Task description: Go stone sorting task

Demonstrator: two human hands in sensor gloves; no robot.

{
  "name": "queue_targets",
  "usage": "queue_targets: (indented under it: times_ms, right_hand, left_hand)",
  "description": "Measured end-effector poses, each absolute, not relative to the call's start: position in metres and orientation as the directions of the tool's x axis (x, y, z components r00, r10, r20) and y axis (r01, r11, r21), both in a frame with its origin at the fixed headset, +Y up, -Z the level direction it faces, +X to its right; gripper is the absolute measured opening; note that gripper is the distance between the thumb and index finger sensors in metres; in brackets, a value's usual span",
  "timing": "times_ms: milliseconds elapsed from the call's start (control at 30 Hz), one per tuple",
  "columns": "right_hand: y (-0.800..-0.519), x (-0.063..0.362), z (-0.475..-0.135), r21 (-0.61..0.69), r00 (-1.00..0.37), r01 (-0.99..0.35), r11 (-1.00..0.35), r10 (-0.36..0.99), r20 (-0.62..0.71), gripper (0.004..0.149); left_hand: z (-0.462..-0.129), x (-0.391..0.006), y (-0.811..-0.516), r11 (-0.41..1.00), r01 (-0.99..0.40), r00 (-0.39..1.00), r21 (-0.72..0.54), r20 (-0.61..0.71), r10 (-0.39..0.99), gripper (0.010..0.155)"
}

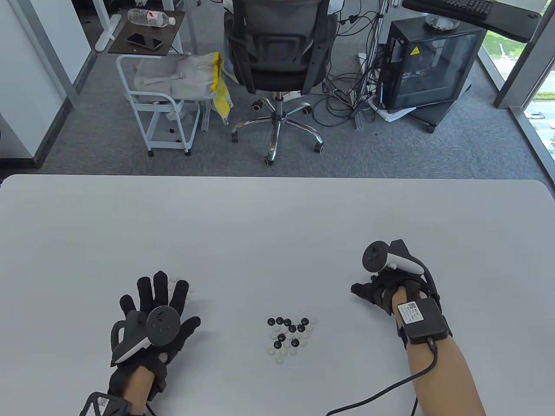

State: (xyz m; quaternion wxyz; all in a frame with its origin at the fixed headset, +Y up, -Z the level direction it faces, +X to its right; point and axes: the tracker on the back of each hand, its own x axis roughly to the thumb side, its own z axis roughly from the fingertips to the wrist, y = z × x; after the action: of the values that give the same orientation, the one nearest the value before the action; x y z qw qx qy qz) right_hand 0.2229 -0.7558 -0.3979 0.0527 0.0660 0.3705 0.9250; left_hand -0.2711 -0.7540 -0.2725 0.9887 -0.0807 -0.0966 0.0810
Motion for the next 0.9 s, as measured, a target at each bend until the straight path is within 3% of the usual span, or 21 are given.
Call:
queue_targets:
  times_ms: [267,533,733,900]
  right_hand:
    - [-0.751,0.219,-0.397,0.665,-0.985,-0.033,-0.746,0.139,0.106,0.067]
    - [-0.737,0.164,-0.383,0.676,-0.929,0.030,-0.737,0.229,0.291,0.066]
    - [-0.742,0.119,-0.360,0.701,-0.842,0.088,-0.708,0.323,0.432,0.066]
    - [-0.754,0.099,-0.348,0.711,-0.812,0.170,-0.682,0.312,0.494,0.067]
  left_hand:
    - [-0.273,-0.271,-0.754,0.974,-0.145,0.968,-0.176,0.178,0.177,0.082]
    - [-0.273,-0.270,-0.754,0.973,-0.142,0.969,-0.182,0.176,0.174,0.082]
    - [-0.273,-0.271,-0.753,0.973,-0.148,0.968,-0.175,0.178,0.179,0.083]
    - [-0.273,-0.271,-0.753,0.974,-0.149,0.967,-0.174,0.178,0.180,0.083]
